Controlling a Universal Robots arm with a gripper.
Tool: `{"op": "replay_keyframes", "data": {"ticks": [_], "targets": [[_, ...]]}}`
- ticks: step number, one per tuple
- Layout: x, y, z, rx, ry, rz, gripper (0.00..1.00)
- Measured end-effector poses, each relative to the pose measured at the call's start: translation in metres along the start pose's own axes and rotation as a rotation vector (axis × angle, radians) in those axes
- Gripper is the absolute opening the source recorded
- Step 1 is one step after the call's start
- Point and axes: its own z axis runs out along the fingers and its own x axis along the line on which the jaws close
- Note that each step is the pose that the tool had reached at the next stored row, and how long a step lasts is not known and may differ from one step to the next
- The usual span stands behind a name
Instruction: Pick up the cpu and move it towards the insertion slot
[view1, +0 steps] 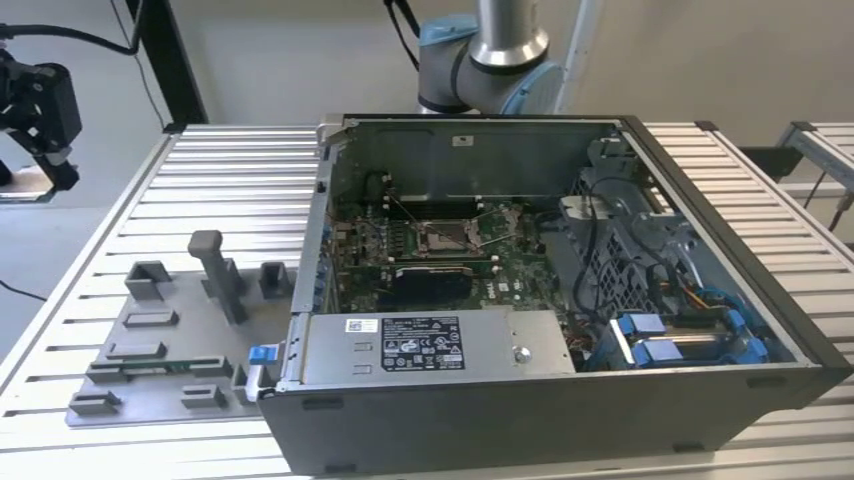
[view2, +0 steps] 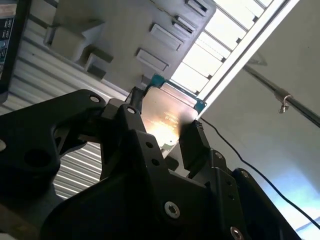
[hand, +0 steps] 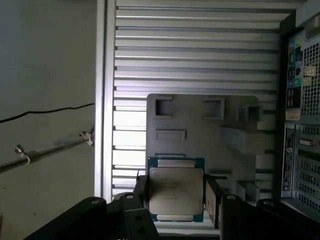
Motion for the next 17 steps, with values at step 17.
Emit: {"op": "replay_keyframes", "data": {"ticks": [17], "targets": [[-0.0667, -0.0004, 0.0, -0.0001, -0.0001, 0.0, 0.0]]}}
